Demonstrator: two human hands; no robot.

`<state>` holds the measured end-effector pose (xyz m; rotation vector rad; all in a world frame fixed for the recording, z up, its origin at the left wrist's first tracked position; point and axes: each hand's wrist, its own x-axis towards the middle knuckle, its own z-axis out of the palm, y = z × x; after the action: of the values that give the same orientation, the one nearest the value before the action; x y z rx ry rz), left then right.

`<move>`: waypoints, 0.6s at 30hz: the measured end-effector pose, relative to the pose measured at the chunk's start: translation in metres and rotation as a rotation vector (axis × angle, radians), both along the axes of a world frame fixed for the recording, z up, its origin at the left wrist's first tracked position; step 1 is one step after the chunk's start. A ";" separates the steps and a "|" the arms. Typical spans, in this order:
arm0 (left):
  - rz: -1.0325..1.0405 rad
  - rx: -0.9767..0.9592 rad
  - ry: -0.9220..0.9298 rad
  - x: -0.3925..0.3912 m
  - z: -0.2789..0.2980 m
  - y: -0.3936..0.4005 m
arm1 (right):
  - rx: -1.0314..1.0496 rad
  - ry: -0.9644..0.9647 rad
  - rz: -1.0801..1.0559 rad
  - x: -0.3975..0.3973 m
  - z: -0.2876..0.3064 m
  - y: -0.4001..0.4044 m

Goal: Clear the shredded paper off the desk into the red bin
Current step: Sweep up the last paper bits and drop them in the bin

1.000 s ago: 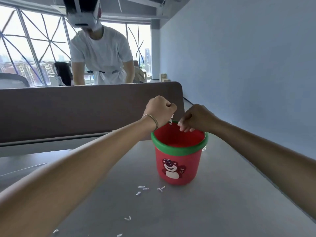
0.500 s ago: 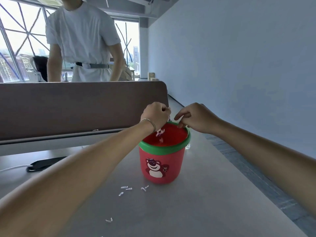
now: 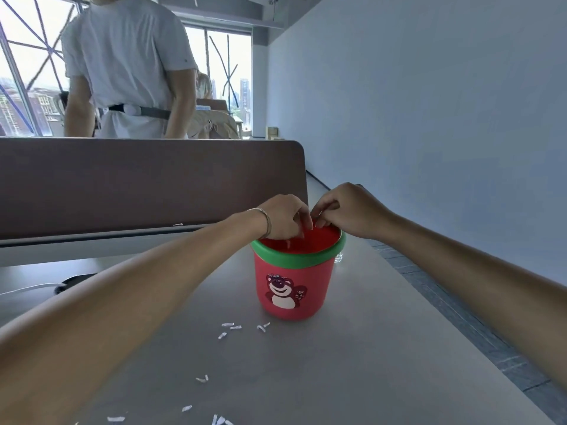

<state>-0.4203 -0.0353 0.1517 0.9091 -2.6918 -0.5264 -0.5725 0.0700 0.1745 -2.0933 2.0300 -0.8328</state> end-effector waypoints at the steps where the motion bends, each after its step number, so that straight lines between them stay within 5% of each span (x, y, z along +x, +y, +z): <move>1: -0.009 0.002 0.004 0.003 0.000 0.002 | -0.004 0.011 0.002 0.004 0.000 0.001; 12: 0.134 -0.252 0.157 0.046 -0.001 0.044 | -0.211 0.023 -0.018 0.045 -0.012 0.037; 18: 0.178 -0.298 0.384 0.088 -0.055 0.080 | -0.180 -0.021 0.079 0.077 -0.083 0.063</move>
<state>-0.3327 0.0450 0.0963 0.8518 -2.2406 -0.2236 -0.4955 0.1328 0.0915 -2.2298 1.9131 -1.0546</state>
